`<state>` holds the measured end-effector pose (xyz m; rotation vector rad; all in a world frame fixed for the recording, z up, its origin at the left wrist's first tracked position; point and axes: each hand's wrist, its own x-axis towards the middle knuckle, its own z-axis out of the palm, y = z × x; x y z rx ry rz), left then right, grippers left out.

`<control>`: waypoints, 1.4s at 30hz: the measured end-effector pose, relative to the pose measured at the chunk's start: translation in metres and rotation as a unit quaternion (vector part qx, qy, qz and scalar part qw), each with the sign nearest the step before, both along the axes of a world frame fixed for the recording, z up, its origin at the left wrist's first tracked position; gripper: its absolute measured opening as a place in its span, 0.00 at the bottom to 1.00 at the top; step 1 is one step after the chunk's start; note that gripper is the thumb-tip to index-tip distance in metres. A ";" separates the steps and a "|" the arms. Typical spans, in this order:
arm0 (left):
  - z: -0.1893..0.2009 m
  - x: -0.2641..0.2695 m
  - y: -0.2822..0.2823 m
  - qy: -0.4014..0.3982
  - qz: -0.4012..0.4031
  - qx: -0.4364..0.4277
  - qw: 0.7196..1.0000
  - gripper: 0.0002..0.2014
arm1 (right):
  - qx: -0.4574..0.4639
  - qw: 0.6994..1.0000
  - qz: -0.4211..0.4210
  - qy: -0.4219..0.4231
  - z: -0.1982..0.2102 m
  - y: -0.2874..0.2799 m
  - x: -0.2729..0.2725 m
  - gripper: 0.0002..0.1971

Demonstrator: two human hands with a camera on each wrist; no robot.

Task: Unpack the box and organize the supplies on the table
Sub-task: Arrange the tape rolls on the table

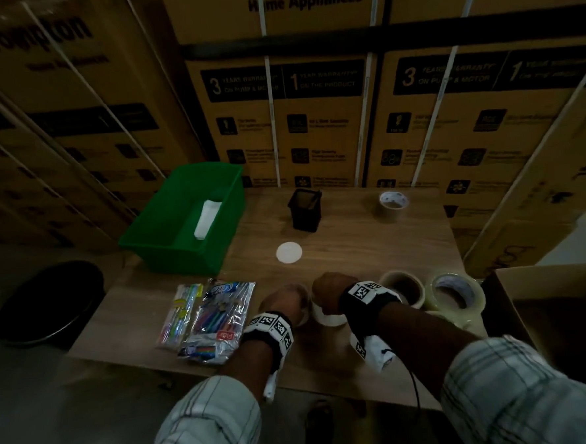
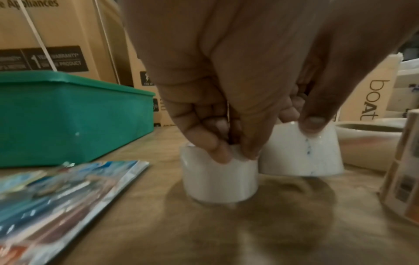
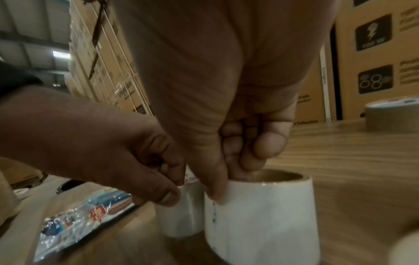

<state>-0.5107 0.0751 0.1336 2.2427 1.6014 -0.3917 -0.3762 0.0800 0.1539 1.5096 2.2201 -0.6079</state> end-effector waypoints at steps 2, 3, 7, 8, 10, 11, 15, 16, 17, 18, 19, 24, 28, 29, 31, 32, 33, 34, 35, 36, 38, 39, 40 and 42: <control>-0.005 -0.002 0.002 0.012 0.000 -0.006 1.000 0.15 | -0.028 1.000 -0.007 -0.003 -0.004 0.002 -0.003 0.14; -0.007 -0.002 0.003 0.018 -0.004 -0.008 1.000 0.15 | -0.034 0.999 -0.014 -0.003 -0.006 0.003 -0.003 0.14; 0.002 0.004 0.015 0.038 -0.022 -0.001 0.999 0.12 | -0.002 0.998 -0.055 0.029 -0.003 0.012 0.009 0.12; 0.007 0.007 0.022 0.034 -0.016 0.005 0.999 0.12 | 0.004 0.998 -0.058 0.025 0.001 0.019 0.014 0.12; 0.017 0.016 0.042 0.018 -0.002 -0.005 1.000 0.14 | 0.022 0.997 -0.067 0.025 0.009 0.035 0.027 0.11; 0.021 0.022 0.053 0.010 0.002 -0.010 1.000 0.15 | 0.031 0.996 -0.073 0.030 0.011 0.044 0.036 0.11; 0.032 0.053 0.097 -0.040 -0.039 0.018 0.998 0.17 | 0.085 0.985 -0.144 0.032 0.014 0.079 0.076 0.10; 0.034 0.064 0.108 -0.046 -0.051 0.016 0.997 0.17 | 0.102 0.981 -0.162 0.025 0.013 0.088 0.087 0.09; 0.034 0.075 0.118 -0.052 -0.063 0.012 0.997 0.17 | 0.120 0.977 -0.177 0.019 0.012 0.096 0.098 0.09; 0.033 0.087 0.130 -0.061 -0.074 0.006 0.995 0.18 | 0.132 0.972 -0.196 0.010 0.012 0.104 0.108 0.09; 0.031 0.099 0.142 -0.072 -0.085 0.000 0.994 0.17 | 0.143 0.965 -0.219 0.010 0.007 0.114 0.121 0.09; 0.011 0.156 0.192 -0.137 -0.110 0.004 0.984 0.16 | 0.140 0.941 -0.308 0.029 -0.024 0.167 0.186 0.28; -0.015 0.182 0.211 -0.173 -0.104 -0.041 0.979 0.13 | 0.123 0.936 -0.327 0.031 -0.051 0.189 0.213 0.30; -0.022 0.185 0.212 -0.177 -0.106 -0.047 0.977 0.13 | 0.112 0.935 -0.335 0.025 -0.058 0.191 0.216 0.28; -0.033 0.185 0.213 -0.180 -0.110 -0.060 0.976 0.13 | 0.101 0.934 -0.342 0.022 -0.063 0.192 0.213 0.24; -0.036 0.183 0.214 -0.173 -0.112 -0.064 0.976 0.14 | 0.104 0.931 -0.349 0.031 -0.062 0.191 0.209 0.22; -0.039 0.180 0.214 -0.161 -0.113 -0.063 0.978 0.15 | 0.105 0.929 -0.353 0.041 -0.064 0.190 0.206 0.22; -0.040 0.176 0.216 -0.144 -0.114 -0.059 0.981 0.15 | 0.099 0.932 -0.345 0.041 -0.062 0.188 0.202 0.22; -0.040 0.172 0.217 -0.127 -0.113 -0.053 0.984 0.15 | 0.100 0.934 -0.340 0.053 -0.065 0.185 0.200 0.21; -0.038 0.167 0.217 -0.114 -0.110 -0.047 0.986 0.15 | 0.095 0.936 -0.335 0.059 -0.060 0.181 0.196 0.20; -0.030 0.158 0.216 -0.103 -0.095 -0.044 0.989 0.16 | 0.105 0.941 -0.308 0.089 -0.049 0.171 0.185 0.17; -0.026 0.152 0.215 -0.100 -0.087 -0.043 0.990 0.17 | 0.111 0.949 -0.277 0.104 -0.039 0.165 0.178 0.15; -0.021 0.147 0.213 -0.093 -0.080 -0.042 0.992 0.17 | 0.108 0.956 -0.249 0.114 -0.029 0.159 0.168 0.13; -0.014 0.135 0.207 -0.071 -0.068 -0.042 0.994 0.13 | 0.093 0.971 -0.200 0.097 -0.012 0.147 0.149 0.13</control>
